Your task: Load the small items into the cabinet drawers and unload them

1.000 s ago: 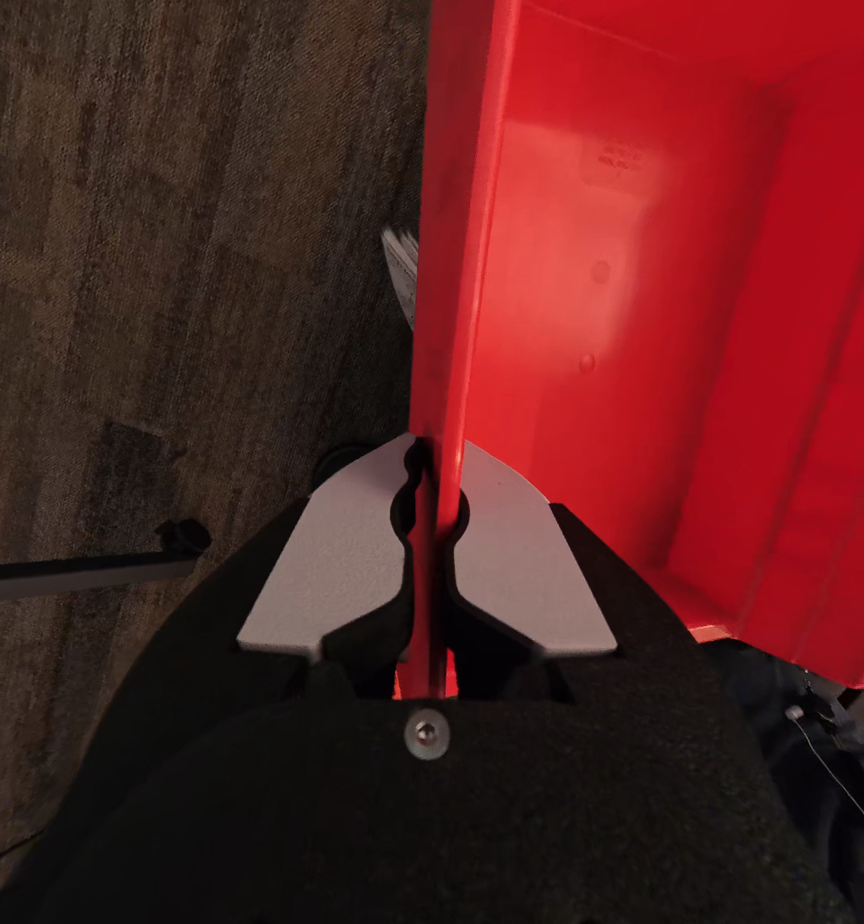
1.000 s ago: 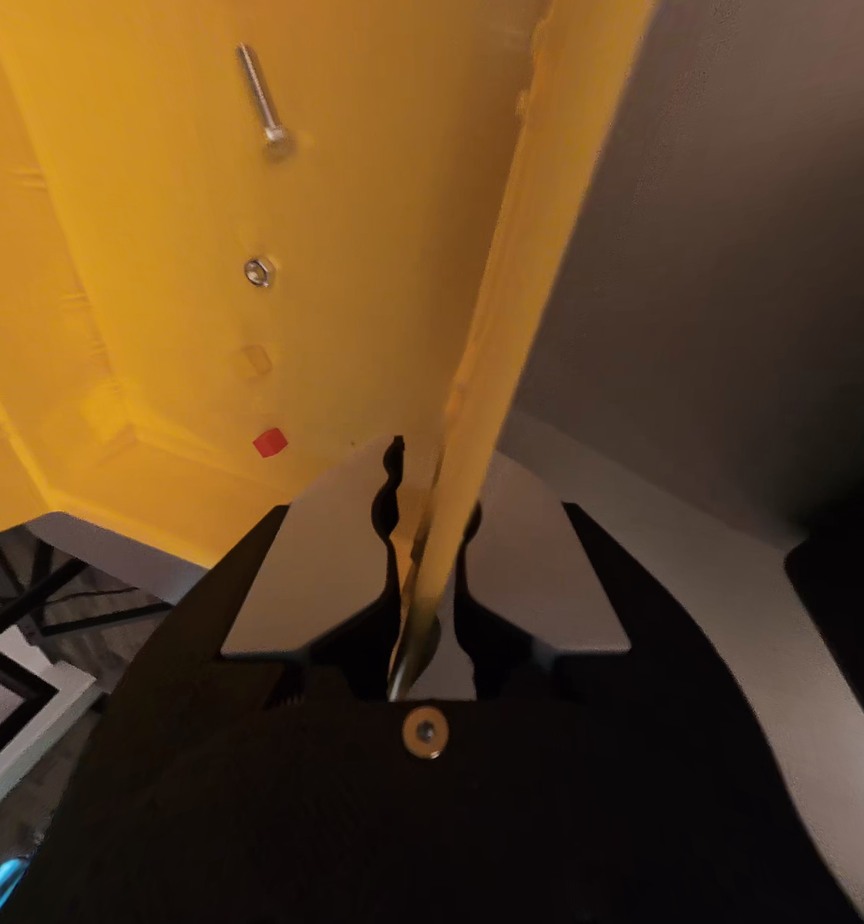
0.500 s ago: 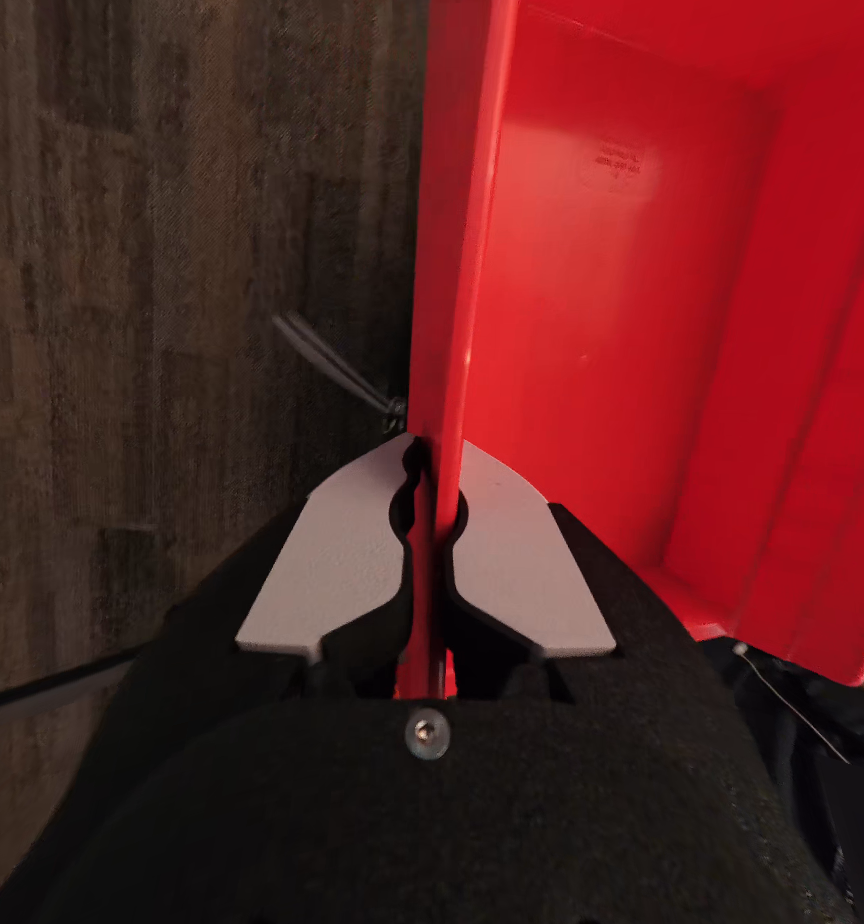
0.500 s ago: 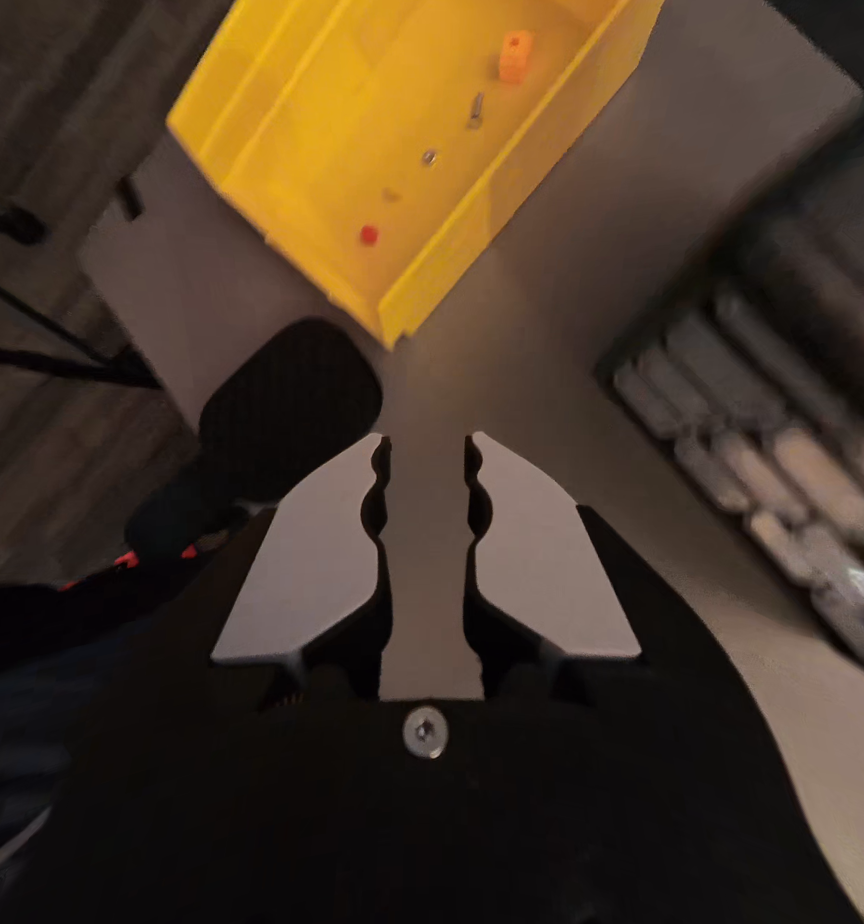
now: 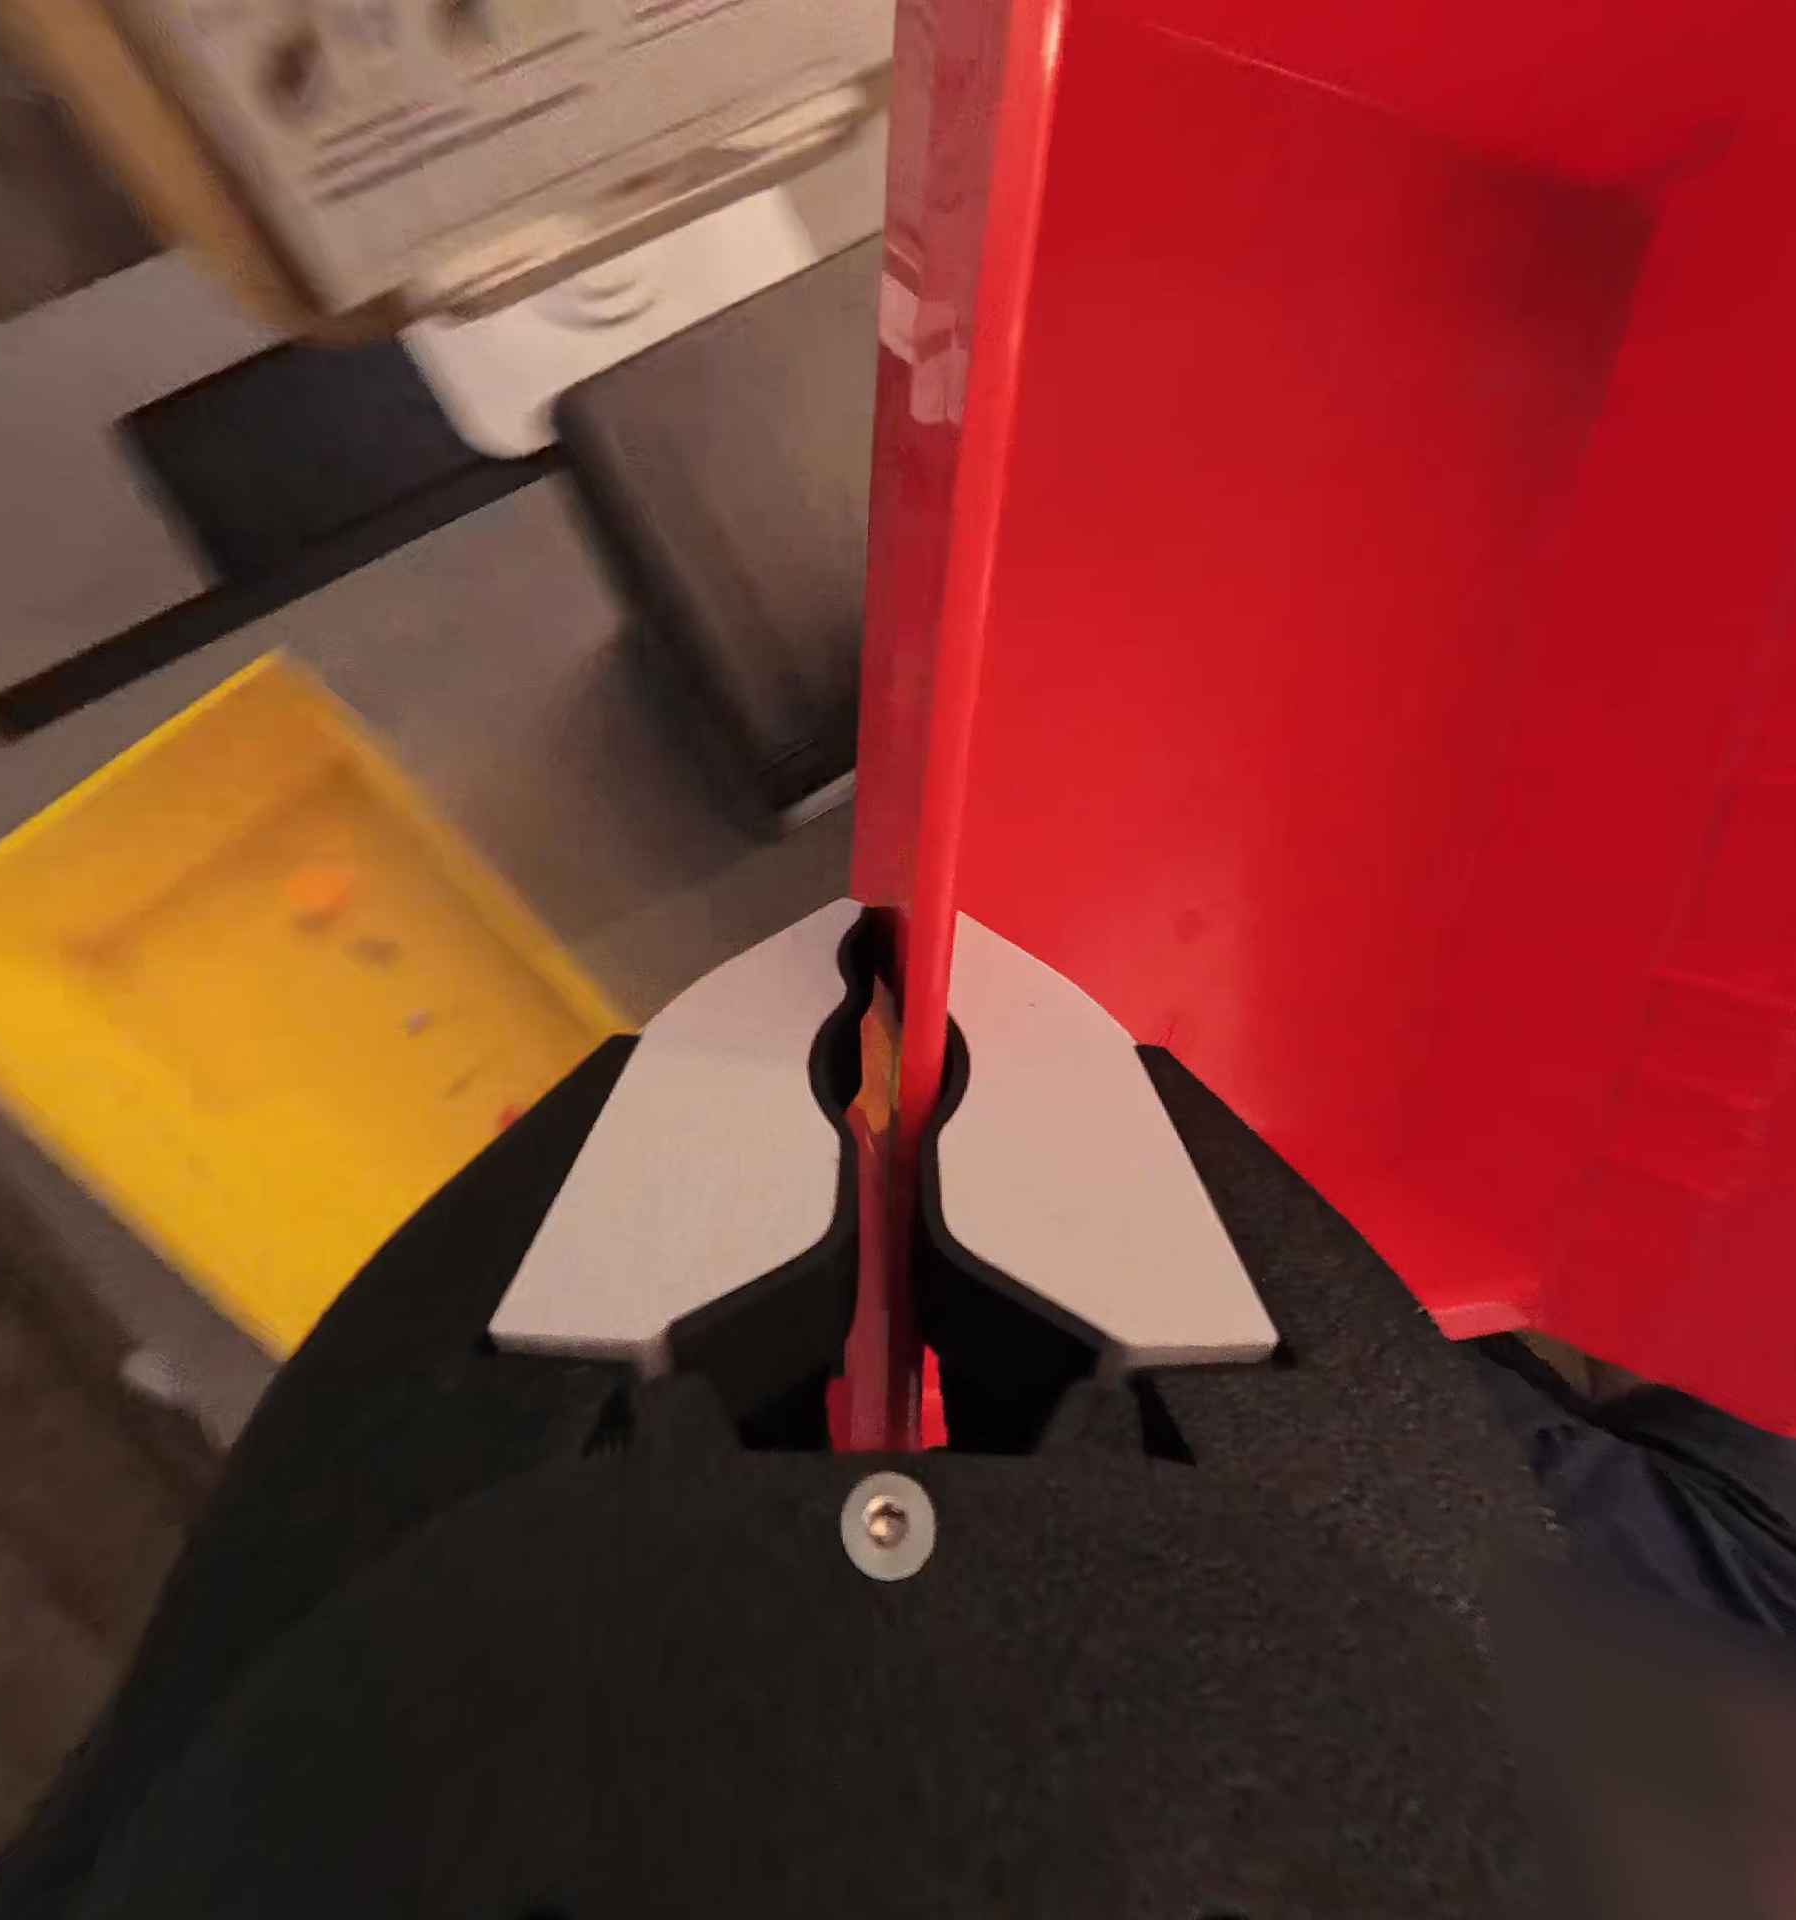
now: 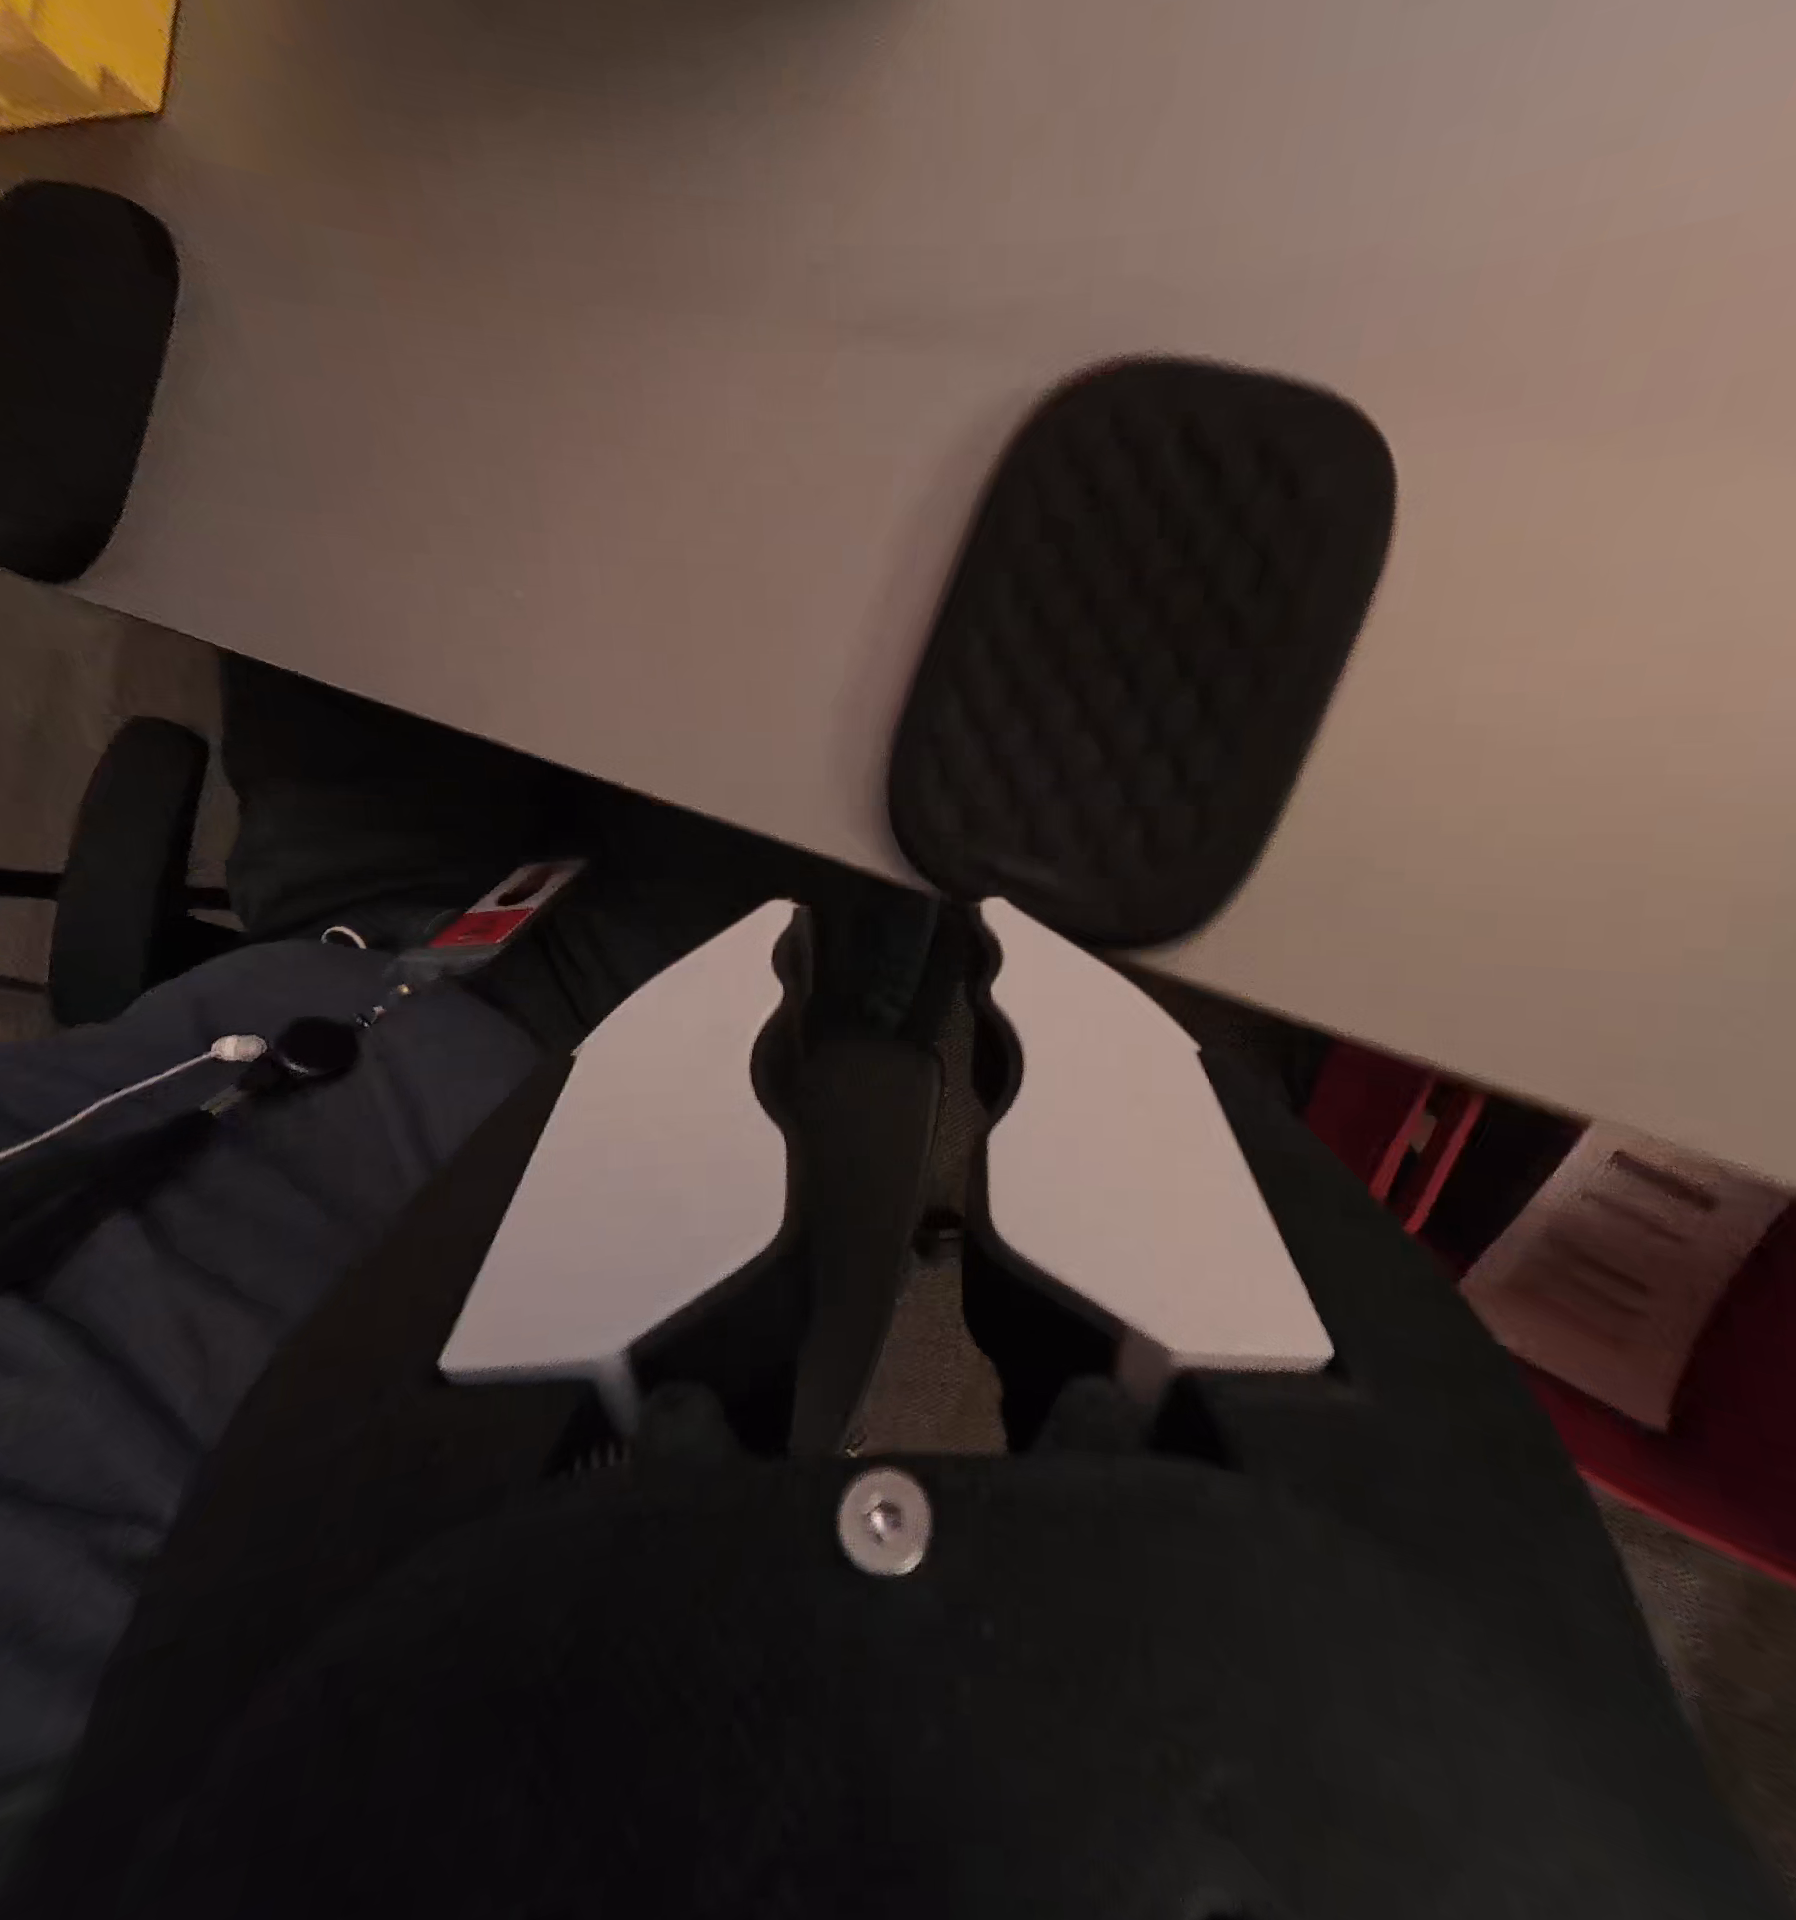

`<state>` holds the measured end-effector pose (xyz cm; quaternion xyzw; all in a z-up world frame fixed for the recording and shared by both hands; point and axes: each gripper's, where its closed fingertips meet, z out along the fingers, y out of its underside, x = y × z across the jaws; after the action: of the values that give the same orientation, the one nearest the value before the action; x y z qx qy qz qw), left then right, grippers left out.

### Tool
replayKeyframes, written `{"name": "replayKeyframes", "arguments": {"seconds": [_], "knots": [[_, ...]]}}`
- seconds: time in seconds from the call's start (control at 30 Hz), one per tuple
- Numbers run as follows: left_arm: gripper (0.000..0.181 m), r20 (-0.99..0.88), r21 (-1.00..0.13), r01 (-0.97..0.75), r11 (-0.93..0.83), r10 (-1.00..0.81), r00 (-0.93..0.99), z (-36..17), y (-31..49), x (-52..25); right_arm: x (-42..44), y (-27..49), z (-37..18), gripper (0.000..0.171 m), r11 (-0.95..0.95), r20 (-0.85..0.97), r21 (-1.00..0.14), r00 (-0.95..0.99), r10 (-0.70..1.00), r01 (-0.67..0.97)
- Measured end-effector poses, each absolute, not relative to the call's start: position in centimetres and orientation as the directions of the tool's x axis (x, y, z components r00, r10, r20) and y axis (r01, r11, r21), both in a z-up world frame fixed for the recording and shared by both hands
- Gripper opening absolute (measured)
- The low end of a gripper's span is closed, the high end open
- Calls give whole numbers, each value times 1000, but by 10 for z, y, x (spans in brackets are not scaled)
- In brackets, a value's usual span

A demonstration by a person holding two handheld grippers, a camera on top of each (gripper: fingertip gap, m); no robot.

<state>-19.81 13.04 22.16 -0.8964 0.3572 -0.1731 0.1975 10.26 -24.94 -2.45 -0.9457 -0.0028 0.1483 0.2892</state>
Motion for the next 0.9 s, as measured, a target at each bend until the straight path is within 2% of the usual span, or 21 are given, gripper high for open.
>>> {"name": "replayKeyframes", "arguments": {"seconds": [0.2, 0.4, 0.53, 0.7, 0.83, 0.9], "knots": [[4, 295, -451, -677, -581, -813, 501, 180, 82, 19, 135, -311, -43, 31, -760, -363, -605, 932, -2, -237], [4, 354, -438, -654, -617, -787, 505, 97, 58, 147, 133, -325, -59, 31, -720, -388, -650, 921, 40, -242], [5, 379, -381, -602, -702, -713, 590, 27, 63, 175, 127, -327, -75, 31, -737, -385, -642, 920, 72, -211], [4, 369, -309, -494, -812, -582, 725, -57, 80, 167, 126, -331, -100, 31, -766, -404, -608, 912, 71, -209], [5, 322, -250, -470, -847, -530, 784, -95, 88, 152, 132, -334, -115, 31, -773, -437, -585, 898, 46, -245], [5, 283, -261, -471, -842, -534, 797, -106, 92, 148, 138, -332, -121, 31, -766, -455, -582, 890, 29, -273]]}}
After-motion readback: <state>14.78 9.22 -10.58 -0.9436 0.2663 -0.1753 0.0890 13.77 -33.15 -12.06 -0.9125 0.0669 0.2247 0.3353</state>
